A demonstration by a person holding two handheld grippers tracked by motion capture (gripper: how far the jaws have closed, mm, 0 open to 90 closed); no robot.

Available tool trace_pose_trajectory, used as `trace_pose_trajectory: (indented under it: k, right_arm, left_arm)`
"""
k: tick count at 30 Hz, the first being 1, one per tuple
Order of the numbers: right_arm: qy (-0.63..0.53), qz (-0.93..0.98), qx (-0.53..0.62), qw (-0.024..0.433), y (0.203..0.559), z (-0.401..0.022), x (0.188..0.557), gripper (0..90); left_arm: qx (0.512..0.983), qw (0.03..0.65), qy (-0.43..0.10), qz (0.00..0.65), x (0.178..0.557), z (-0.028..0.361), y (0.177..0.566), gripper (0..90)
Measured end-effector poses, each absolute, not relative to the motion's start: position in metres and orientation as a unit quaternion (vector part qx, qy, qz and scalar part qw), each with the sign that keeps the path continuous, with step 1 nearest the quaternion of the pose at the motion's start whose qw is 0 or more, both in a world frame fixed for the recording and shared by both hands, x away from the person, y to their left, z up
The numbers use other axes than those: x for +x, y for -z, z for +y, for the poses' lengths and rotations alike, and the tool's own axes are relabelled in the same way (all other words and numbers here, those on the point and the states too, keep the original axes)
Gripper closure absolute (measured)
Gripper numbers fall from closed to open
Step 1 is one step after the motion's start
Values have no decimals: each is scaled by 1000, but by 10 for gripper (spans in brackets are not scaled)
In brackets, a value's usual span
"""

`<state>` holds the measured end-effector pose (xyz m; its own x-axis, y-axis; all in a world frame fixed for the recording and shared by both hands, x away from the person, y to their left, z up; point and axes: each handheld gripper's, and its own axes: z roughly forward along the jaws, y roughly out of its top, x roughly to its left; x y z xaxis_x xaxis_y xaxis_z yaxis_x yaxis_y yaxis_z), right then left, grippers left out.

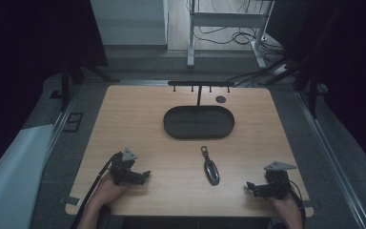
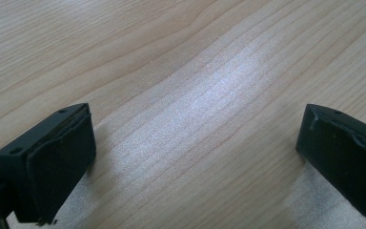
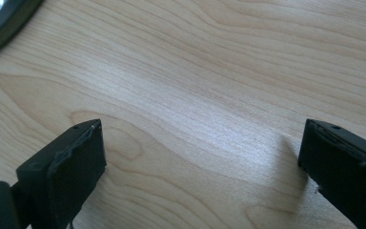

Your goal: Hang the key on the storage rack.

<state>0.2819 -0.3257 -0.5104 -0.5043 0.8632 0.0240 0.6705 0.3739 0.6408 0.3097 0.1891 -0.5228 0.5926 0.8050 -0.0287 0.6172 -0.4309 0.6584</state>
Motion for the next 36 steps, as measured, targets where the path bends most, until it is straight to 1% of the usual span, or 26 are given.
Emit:
trace_pose_trajectory:
  k: [6, 22, 36]
  right_arm:
    - [-306, 811, 469, 168, 508, -326, 281, 26]
    - [-300, 813, 471, 164, 507, -324, 282, 28]
    - [-294, 826, 450, 171, 500, -313, 289, 0]
  left_arm:
    - [833, 321, -147, 427, 310, 189, 523, 0]
    - [833, 320, -147, 427, 310, 189, 523, 0]
    - [833, 321, -147, 427, 310, 189, 523, 0]
